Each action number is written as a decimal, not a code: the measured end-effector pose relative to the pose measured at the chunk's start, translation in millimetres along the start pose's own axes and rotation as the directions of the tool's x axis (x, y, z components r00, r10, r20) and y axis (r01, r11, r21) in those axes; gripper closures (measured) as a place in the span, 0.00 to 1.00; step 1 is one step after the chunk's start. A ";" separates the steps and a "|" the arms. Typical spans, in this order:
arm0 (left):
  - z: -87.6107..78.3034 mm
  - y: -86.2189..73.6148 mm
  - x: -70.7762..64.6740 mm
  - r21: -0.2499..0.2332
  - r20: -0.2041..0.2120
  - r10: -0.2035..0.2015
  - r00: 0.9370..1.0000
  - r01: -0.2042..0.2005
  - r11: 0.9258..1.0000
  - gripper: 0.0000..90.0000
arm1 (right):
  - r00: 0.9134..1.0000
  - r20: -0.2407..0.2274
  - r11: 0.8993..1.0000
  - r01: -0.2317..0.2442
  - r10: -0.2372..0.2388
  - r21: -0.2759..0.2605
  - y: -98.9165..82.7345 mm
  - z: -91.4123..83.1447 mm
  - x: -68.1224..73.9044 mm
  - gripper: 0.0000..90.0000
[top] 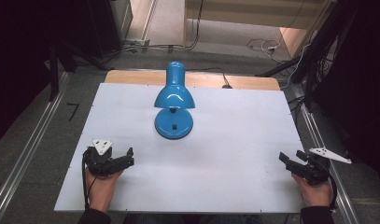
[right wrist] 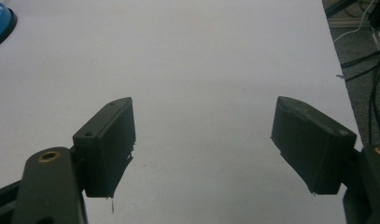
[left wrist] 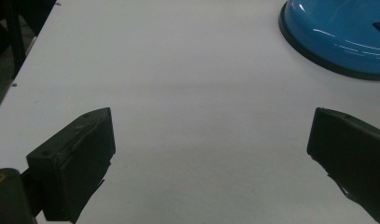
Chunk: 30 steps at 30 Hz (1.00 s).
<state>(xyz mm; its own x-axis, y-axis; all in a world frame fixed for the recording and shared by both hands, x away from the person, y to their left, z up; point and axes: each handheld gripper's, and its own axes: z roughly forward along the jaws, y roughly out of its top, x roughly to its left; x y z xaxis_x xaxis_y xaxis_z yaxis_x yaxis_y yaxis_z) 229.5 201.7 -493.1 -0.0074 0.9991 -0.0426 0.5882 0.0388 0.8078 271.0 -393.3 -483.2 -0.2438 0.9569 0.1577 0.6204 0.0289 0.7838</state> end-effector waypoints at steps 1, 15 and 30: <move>0.0 0.1 0.0 -0.001 0.001 0.000 1.000 0.000 1.000 0.02 | 1.000 0.000 1.000 0.002 -0.002 0.001 0.0 0.2 0.1 0.22; 0.7 0.9 -1.9 -0.002 0.015 -0.014 1.000 0.014 1.000 0.02 | 1.000 0.000 1.000 0.000 0.000 0.002 0.2 0.8 0.1 0.22; 2.9 4.7 -7.8 -0.012 0.039 -0.016 0.999 0.016 1.000 0.03 | 1.000 -0.001 1.000 0.003 -0.003 0.002 0.3 1.4 0.5 0.22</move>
<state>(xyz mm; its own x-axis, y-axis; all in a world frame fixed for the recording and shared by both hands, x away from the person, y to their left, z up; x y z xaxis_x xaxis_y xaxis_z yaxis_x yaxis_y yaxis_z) 234.7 194.0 -490.7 0.0153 0.9968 -0.0784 0.5779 0.0551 0.8143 272.2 -392.4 -483.7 -0.2463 0.9566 0.1558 0.6210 0.0324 0.7831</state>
